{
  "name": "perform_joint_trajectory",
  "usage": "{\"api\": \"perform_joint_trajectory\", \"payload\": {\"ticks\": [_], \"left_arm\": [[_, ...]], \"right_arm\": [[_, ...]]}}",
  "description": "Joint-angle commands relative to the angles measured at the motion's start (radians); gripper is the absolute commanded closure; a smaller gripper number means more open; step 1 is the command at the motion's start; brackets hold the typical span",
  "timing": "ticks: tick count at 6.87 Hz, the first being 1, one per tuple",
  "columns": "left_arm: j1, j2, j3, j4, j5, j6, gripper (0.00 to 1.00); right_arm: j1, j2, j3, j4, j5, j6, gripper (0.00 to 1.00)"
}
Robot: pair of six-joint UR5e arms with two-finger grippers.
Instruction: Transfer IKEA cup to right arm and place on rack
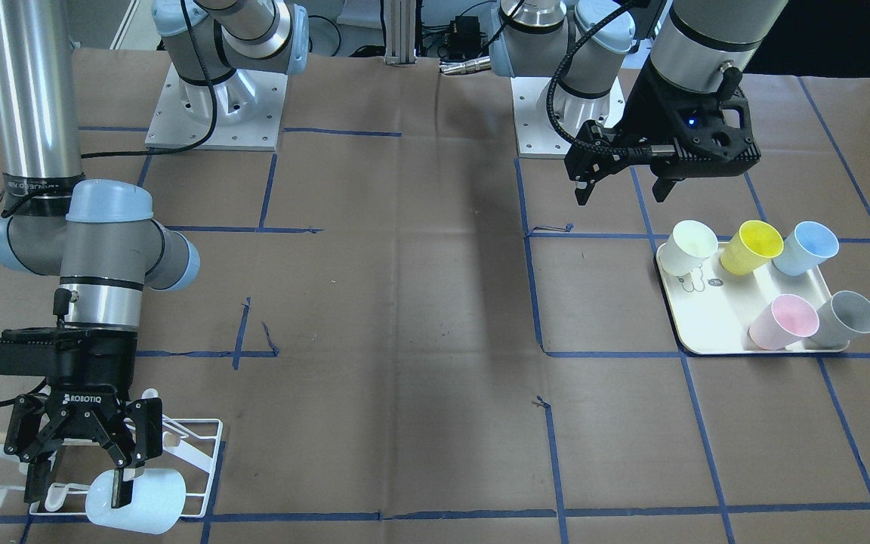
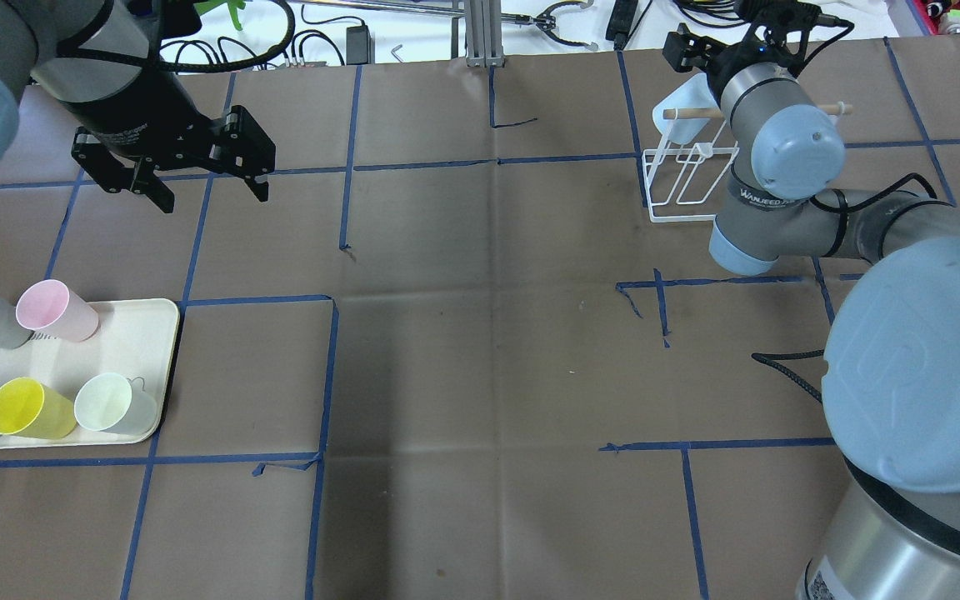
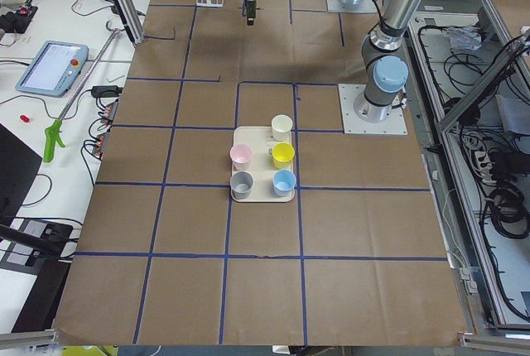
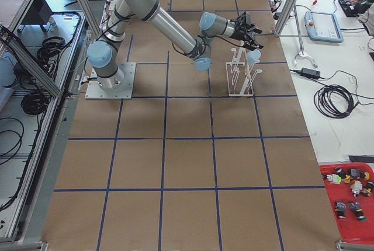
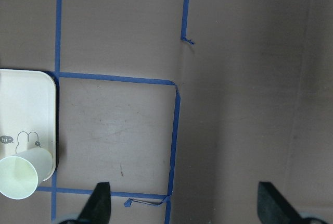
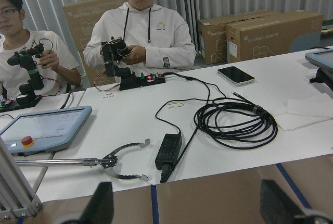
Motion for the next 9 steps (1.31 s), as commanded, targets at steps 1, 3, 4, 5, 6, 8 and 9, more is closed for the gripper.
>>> {"api": "perform_joint_trajectory", "payload": {"ticks": [1, 3, 4, 5, 6, 8, 9], "left_arm": [[0.0, 0.0, 0.0, 0.0, 0.001, 0.0, 0.0], [0.0, 0.001, -0.001, -0.002, 0.005, 0.002, 0.0], [0.009, 0.008, -0.011, -0.014, 0.006, 0.027, 0.0], [0.075, 0.058, -0.059, -0.038, 0.005, 0.122, 0.0], [0.201, 0.134, -0.166, -0.038, 0.003, 0.279, 0.0], [0.464, 0.272, -0.381, -0.019, 0.008, 0.516, 0.0], [0.536, 0.29, -0.432, 0.016, 0.058, 0.602, 0.01]], "right_arm": [[0.042, -0.099, -0.001, 0.06, 0.001, 0.004, 0.0], [0.091, -0.239, 0.008, 0.146, 0.009, 0.019, 0.0], [0.097, -0.311, 0.043, 0.184, 0.017, 0.096, 0.0], [0.099, -0.384, 0.095, 0.191, 0.021, 0.194, 0.0], [0.125, -0.441, 0.15, 0.191, 0.044, 0.272, 0.0], [0.203, -0.502, 0.207, 0.178, 0.078, 0.524, 0.0], [0.234, -0.505, 0.224, 0.174, 0.078, 0.679, 0.0]]}}
